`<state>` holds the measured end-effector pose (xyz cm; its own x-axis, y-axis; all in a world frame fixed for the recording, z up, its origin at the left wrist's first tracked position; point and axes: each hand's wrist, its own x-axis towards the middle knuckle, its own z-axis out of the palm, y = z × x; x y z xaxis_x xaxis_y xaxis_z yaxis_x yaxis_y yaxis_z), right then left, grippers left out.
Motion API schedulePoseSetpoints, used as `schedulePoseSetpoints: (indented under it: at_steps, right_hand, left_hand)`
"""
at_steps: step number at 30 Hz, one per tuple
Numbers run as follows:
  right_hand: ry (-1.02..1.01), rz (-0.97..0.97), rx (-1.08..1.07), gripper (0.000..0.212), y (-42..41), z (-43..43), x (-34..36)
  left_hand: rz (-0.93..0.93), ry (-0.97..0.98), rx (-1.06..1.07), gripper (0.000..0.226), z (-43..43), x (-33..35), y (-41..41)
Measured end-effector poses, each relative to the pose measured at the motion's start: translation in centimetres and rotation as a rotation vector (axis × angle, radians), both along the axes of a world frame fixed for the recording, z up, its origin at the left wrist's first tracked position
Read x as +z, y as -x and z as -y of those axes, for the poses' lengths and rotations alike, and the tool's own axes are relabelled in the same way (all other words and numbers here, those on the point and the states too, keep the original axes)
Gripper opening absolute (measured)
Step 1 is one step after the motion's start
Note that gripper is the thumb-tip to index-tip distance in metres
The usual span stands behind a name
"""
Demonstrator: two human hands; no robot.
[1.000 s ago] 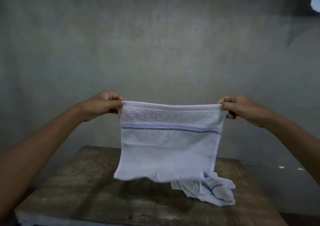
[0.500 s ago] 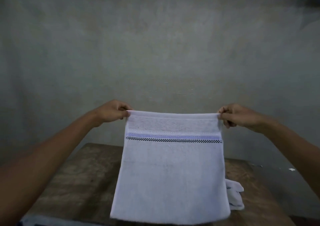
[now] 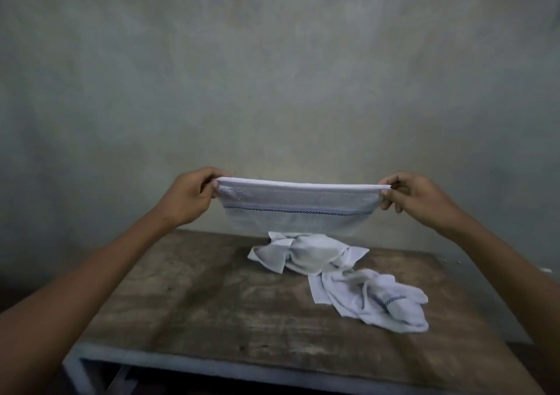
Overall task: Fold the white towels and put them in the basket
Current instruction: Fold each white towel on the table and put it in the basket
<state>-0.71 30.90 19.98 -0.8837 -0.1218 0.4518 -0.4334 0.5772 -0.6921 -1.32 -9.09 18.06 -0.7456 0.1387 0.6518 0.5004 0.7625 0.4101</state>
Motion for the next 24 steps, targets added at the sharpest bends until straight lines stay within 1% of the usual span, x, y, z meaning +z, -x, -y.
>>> schedulePoseSetpoints:
  at_steps: [2,4,7,9,11,12,14,17,18,20,21,24]
  right_hand:
    - [0.000,0.062,0.022,0.009,-1.7,-0.4,-3.5]
    - [-0.017,0.153,0.034,0.015,-3.4,-1.0,-8.5]
    - [-0.092,0.294,0.039,0.022,-6.5,-1.5,-16.6]
    - [-0.116,0.346,0.039,0.019,-8.6,-1.3,-20.7]
    - [-0.083,0.402,0.036,0.016,-10.2,-1.4,-23.3]
    - [-0.069,0.420,0.030,0.015,-10.6,-1.4,-24.2]
    - [-0.078,0.437,0.012,0.015,-10.9,-1.7,-25.4]
    - [-0.067,0.445,0.027,0.020,-10.0,-1.7,-25.7]
    - [-0.066,0.434,0.027,0.021,-9.4,-1.5,-25.6]
    - [-0.086,0.401,0.013,0.016,-7.6,-1.0,-25.0]
    - [-0.102,0.377,0.000,0.014,-6.4,-0.8,-24.7]
    - [-0.165,0.289,-0.018,0.012,-2.3,0.0,-23.8]
  left_hand:
    - [0.047,0.003,-0.039,0.019,0.1,-3.0,-1.8]
    - [0.115,0.037,-0.063,0.019,0.1,-7.2,-4.0]
    - [0.321,0.077,-0.074,0.021,0.4,-15.1,-7.3]
    - [0.452,0.097,-0.077,0.019,0.5,-19.5,-9.5]
    - [0.494,0.089,-0.072,0.029,0.8,-22.4,-11.1]
    - [0.506,0.076,-0.071,0.030,0.9,-23.3,-11.7]
    - [0.533,0.047,-0.092,0.024,0.9,-24.4,-12.4]
    - [0.543,-0.015,-0.089,0.018,0.9,-24.8,-11.9]
    - [0.546,-0.047,-0.074,0.017,0.8,-24.8,-11.2]
    - [0.555,-0.099,-0.028,0.032,0.6,-24.7,-9.4]
    - [0.555,-0.120,-0.009,0.035,0.6,-24.6,-8.3]
    - [0.551,-0.190,0.002,0.027,0.8,-23.9,-4.7]
